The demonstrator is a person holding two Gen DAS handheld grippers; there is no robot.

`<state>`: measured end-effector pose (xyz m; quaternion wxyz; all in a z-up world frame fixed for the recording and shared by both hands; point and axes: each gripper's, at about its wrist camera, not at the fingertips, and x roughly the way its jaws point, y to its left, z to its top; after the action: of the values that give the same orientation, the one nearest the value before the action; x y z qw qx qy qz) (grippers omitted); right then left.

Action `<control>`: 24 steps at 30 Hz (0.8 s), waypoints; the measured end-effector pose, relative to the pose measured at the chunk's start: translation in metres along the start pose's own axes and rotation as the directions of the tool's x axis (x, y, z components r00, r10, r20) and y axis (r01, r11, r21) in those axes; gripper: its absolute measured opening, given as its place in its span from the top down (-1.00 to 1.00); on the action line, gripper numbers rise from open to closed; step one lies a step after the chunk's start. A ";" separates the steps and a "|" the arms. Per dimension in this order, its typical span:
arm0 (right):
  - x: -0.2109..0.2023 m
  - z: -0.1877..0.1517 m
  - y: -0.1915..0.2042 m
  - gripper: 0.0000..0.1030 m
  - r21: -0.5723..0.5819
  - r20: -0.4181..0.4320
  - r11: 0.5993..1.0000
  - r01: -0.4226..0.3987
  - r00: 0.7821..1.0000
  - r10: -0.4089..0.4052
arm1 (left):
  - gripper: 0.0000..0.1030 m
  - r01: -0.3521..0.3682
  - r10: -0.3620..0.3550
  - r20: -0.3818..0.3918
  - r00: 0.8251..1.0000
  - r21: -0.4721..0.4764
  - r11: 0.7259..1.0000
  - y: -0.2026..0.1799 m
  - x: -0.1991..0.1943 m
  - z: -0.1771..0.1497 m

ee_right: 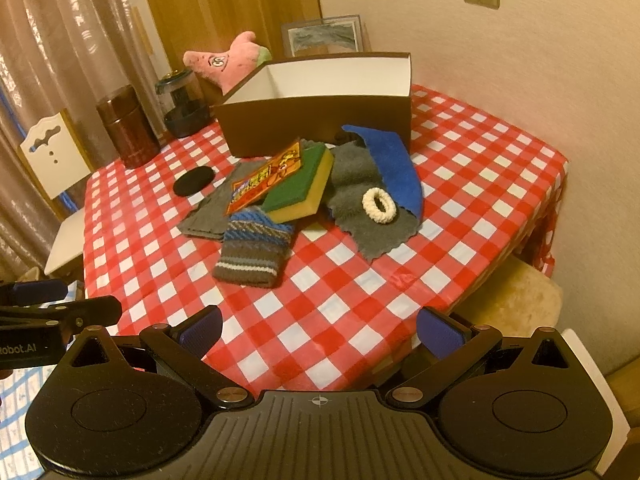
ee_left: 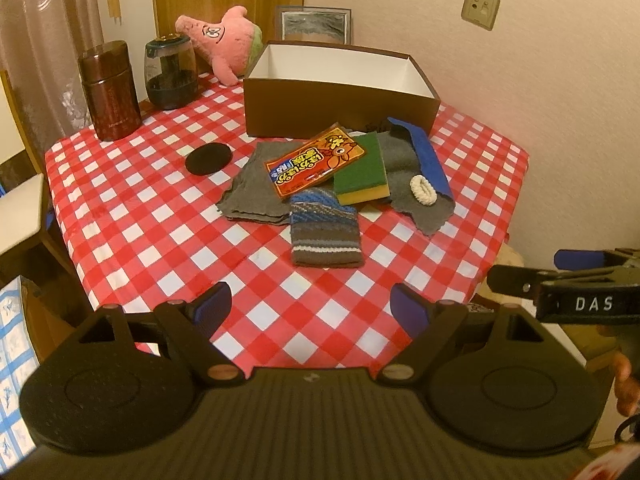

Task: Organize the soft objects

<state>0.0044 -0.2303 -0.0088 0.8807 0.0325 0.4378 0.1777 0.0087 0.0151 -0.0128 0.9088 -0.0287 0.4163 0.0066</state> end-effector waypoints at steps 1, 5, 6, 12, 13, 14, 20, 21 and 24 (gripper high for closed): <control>0.001 -0.001 0.001 -1.00 0.000 0.004 1.000 0.003 1.000 -0.003 | -0.66 0.002 -0.002 0.004 1.000 0.005 1.000 0.001 -0.001 -0.001; 0.010 -0.001 0.006 -1.00 0.006 0.014 1.000 -0.008 1.000 0.008 | -0.66 0.017 -0.017 0.031 0.999 0.030 0.999 0.011 0.001 -0.006; 0.006 -0.002 0.007 -1.00 0.006 0.018 1.000 -0.006 1.000 0.006 | -0.66 0.017 -0.018 0.037 0.999 0.039 0.999 0.011 0.001 -0.007; 0.006 -0.008 0.010 -0.99 0.020 0.036 1.000 0.000 0.999 -0.001 | -0.61 0.025 -0.027 0.040 0.999 0.063 0.998 0.017 0.006 -0.008; 0.006 -0.009 0.010 -0.99 0.020 0.036 1.000 0.004 0.999 -0.005 | -0.60 0.026 -0.029 0.038 0.999 0.067 0.997 0.018 0.008 -0.007; 0.007 -0.009 0.010 -0.99 0.019 0.036 1.000 0.007 0.999 -0.008 | -0.60 0.027 -0.029 0.037 0.999 0.070 0.997 0.018 0.010 -0.007; 0.009 -0.007 0.007 -0.96 0.017 0.052 1.000 0.014 0.999 -0.015 | -0.60 0.021 -0.024 0.034 0.999 0.076 0.997 0.017 0.019 -0.007; 0.010 -0.007 0.006 -0.94 0.015 0.053 1.000 0.015 0.998 -0.016 | -0.59 0.021 -0.023 0.029 0.999 0.074 0.997 0.017 0.021 -0.006; 0.013 -0.005 0.004 -0.89 0.008 0.049 1.000 0.011 0.999 -0.012 | -0.56 0.015 -0.017 0.025 1.000 0.074 0.997 0.017 0.026 -0.005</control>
<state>0.0062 -0.2226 -0.0207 0.8922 0.0375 0.4168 0.1702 0.0210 0.0313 -0.0366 0.9145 0.0017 0.4042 -0.0156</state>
